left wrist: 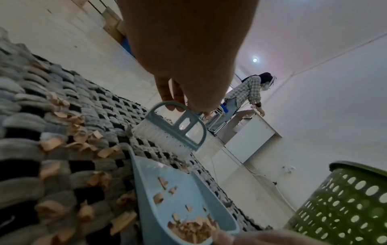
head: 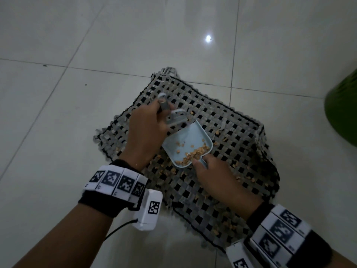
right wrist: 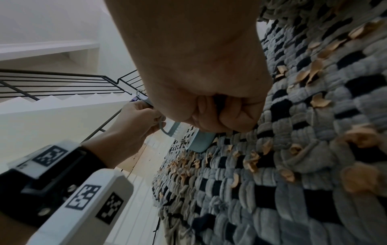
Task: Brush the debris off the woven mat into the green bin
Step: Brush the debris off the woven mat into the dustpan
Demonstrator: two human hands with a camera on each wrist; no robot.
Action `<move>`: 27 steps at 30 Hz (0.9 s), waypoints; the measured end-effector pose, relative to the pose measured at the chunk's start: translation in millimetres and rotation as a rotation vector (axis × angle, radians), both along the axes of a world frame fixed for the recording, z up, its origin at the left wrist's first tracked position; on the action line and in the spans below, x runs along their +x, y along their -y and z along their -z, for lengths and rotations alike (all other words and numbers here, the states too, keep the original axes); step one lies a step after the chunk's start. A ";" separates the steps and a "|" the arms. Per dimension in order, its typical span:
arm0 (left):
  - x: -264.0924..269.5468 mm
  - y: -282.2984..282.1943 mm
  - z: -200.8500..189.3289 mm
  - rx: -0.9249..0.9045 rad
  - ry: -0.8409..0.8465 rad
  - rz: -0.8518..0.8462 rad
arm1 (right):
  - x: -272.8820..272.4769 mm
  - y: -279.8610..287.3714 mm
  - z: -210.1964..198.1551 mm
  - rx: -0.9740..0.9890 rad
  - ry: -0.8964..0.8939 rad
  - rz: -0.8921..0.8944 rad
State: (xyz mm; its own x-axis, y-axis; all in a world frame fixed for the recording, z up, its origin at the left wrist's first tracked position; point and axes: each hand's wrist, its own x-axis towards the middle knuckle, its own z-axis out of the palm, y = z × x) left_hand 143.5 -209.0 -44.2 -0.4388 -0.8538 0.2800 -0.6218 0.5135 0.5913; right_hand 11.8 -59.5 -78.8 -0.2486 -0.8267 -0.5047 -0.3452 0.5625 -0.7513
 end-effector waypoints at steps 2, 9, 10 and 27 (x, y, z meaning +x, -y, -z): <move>-2.7 3.7 -1.2 -0.053 -0.016 -0.021 | 2.9 -2.8 0.1 -0.011 0.002 0.007; -4.6 -3.5 8.8 0.044 0.088 0.127 | 5.8 -4.8 -0.2 -0.013 0.003 0.035; -2.0 -8.1 9.6 0.041 0.093 0.132 | 6.5 -5.0 0.2 -0.016 0.000 0.039; -33.7 37.8 -0.3 -0.020 0.072 0.231 | 14.4 -17.0 -4.2 0.039 0.029 0.078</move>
